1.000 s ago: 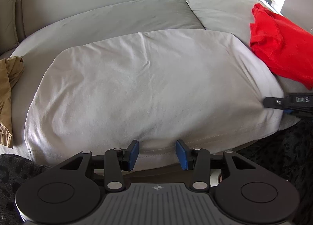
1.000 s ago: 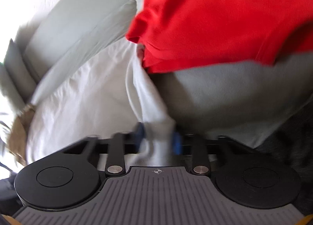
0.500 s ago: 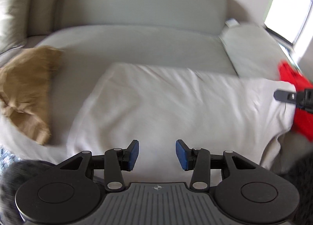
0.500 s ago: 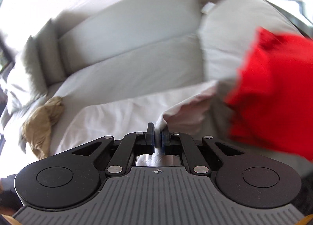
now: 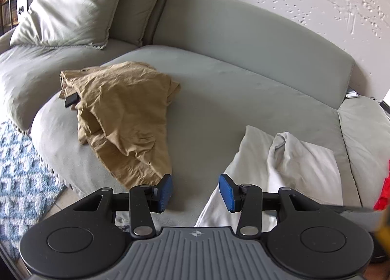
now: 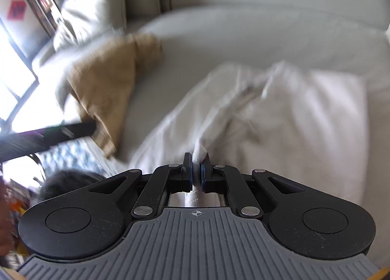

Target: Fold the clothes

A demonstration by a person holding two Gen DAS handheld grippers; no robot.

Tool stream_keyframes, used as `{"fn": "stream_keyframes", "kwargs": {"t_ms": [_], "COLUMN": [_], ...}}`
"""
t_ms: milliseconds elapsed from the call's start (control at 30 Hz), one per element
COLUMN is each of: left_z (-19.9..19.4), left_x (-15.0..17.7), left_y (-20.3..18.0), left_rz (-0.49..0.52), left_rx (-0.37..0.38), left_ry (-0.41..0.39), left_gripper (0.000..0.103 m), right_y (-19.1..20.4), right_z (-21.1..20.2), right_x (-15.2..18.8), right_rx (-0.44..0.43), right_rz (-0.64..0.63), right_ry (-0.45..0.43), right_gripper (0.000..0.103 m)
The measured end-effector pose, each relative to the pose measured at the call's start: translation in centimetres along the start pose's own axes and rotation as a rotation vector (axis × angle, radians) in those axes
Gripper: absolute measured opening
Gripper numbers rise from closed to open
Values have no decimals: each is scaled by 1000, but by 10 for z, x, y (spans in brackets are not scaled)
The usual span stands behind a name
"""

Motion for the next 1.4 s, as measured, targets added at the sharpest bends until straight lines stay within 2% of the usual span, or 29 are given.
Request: {"fn": "stream_keyframes", "kwargs": {"t_ms": [67,267,400,567,600,700,733,800,900,1000,1100,1133,1167,1267,1300,1367,1400], "left_z": [1,2,-1,-7,-8,-12,-14,-17,-14,-3,18,25,32,44,48,62,67], "left_x": [0,-5,-8,-8,-8,-8,-8,-8,-5,2,16,20,23,28,30,39,42], "left_y": [4,15,23,27,28,28,25,19,3,-28,-69,-83,-95,-116,-116,-104,-96], "left_rz": [-17,-64,-71,-77,-78,-75,-67,-50,-16,64,161,193,241,405,432,406,376], "left_rx": [9,15,3,-21,-26,-34,-31,-32,-8,39,95,113,109,3,-32,-74,-74], "left_ry": [-1,-20,-30,-25,-24,-26,-31,-37,-28,-1,37,50,45,-27,-26,73,102], "left_gripper": [43,43,43,43,43,43,43,43,42,33,25,19,19,18,18,17,17], "right_y": [-1,16,38,52,53,56,56,54,25,-24,-69,-79,-83,-83,-81,-77,-76], "right_z": [-3,-40,-33,-22,-20,-14,-19,-35,-63,-82,-83,-82,-80,-79,-80,-74,-66], "right_x": [-1,-24,-21,-14,-14,-13,-10,-4,5,10,16,17,17,10,8,6,9], "right_rx": [-8,-85,-107,-120,-141,-213,-289,-376,-319,-233,-133,-101,-82,-48,-43,5,25], "right_rz": [25,20,-30,-46,-31,23,42,39,25,117,207,217,206,154,125,35,-11], "right_ry": [-13,-155,-126,-98,-71,22,52,78,48,8,-10,-20,-38,-106,-136,-155,-123], "right_gripper": [6,6,6,6,7,31,40,47,47,44,8,9,9,11,12,23,35]}}
Point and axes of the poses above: each gripper's, at about its wrist camera, not at the fingertips, and z roughly the way its jaws point, y to its left, x to its underside, the point moved 8 cm from there along z, roughly the way its jaws point, and after that the axes turned 7 degrees about z, right-handed, at the moved point
